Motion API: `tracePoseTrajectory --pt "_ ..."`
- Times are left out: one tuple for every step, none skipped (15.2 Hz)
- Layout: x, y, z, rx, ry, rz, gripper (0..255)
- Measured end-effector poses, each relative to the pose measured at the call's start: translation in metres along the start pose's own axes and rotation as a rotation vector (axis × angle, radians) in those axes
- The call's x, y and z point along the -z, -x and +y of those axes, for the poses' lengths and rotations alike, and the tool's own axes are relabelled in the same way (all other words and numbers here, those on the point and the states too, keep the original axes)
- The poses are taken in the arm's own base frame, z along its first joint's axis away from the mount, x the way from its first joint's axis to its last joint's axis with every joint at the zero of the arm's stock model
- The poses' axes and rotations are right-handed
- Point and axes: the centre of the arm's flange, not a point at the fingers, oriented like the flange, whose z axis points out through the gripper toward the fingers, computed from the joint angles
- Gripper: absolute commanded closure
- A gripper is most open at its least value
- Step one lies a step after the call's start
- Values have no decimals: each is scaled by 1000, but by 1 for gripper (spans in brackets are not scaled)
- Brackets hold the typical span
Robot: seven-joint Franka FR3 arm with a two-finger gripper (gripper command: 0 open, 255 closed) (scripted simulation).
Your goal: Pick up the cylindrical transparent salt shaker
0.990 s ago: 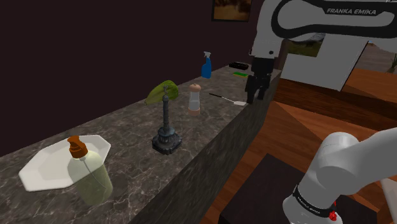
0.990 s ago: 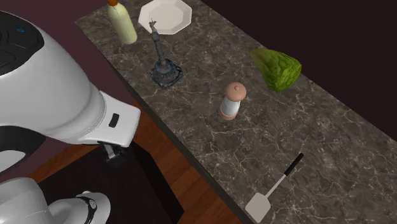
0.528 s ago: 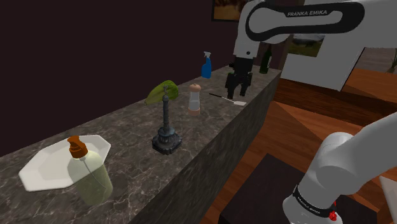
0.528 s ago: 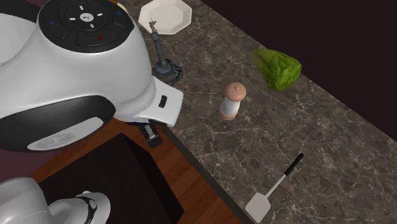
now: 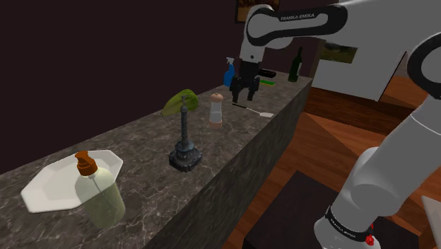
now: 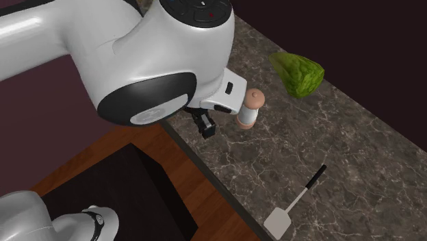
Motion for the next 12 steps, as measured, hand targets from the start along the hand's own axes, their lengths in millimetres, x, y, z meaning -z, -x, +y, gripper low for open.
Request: tracePoseTrajectory --pt "-2 -15 1 -6 -1 6 0" --pt "-2 -30 1 -13 -3 11 0" --pt "-5 -40 2 -19 -4 16 0" --pt "-4 -53 7 -26 -5 22 0" --pt "-5 -66 6 -32 -6 28 0" --pt "-6 -77 6 -38 -7 34 0" --pt "-6 -89 3 -45 -9 39 0" --pt "-7 -101 4 -51 -10 45 0" --pt "-6 -114 5 -58 -11 51 0" --pt "-6 -124 9 -64 -13 56 0" --pt "-6 -137 9 -71 -14 63 0" --pt "-8 -148 10 -76 -15 67 0"
